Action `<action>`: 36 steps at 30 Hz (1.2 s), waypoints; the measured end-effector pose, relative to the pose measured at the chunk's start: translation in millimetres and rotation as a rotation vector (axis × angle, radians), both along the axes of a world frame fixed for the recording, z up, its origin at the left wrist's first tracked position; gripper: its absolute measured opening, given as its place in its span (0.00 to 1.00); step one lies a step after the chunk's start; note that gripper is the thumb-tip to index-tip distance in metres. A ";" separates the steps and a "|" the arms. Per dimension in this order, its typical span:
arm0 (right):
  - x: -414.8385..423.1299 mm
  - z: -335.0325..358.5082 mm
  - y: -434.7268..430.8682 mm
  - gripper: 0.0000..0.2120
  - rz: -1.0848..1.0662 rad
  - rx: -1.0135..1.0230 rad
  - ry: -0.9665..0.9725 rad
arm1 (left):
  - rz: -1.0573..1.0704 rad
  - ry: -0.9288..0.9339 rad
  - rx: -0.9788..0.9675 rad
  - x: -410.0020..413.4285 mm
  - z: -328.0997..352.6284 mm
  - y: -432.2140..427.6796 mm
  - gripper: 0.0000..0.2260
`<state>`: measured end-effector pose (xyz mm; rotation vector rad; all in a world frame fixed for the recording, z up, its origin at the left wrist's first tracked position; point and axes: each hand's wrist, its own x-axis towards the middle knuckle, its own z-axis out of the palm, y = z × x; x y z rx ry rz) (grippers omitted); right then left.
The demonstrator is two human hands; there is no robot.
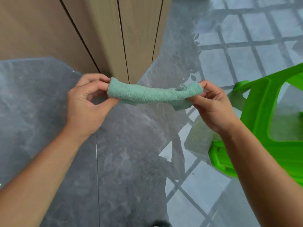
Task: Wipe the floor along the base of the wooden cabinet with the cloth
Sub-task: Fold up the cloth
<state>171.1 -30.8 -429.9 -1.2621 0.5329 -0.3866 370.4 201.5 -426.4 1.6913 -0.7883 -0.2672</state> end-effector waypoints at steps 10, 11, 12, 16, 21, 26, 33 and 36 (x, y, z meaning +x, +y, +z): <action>-32.3 -33.6 -1.2 0.16 -0.256 0.289 0.223 | 0.140 0.504 0.073 -38.9 -16.3 -34.0 0.11; -34.8 -35.5 0.2 0.16 -0.278 0.264 0.265 | 0.172 0.536 0.139 -42.3 -22.6 -36.3 0.11; -36.1 -37.0 2.0 0.15 -0.305 0.231 0.309 | 0.189 0.551 0.202 -45.4 -28.0 -37.9 0.10; -31.4 -34.9 19.5 0.14 -0.405 0.041 0.448 | 0.116 0.387 0.373 -66.3 -35.3 -55.0 0.15; -21.4 -12.9 65.3 0.14 -0.366 0.047 0.399 | -0.163 0.182 0.502 -127.0 -12.2 -84.3 0.21; -35.0 44.4 97.5 0.11 -0.568 0.127 0.444 | -0.047 0.949 0.283 -160.9 58.0 -55.4 0.15; -94.7 171.6 111.3 0.05 -0.735 0.443 0.449 | -0.021 0.816 0.595 -172.9 169.1 -45.2 0.19; -128.7 224.9 98.2 0.05 -0.745 0.441 0.449 | -0.333 1.139 0.649 -200.2 214.8 -69.5 0.11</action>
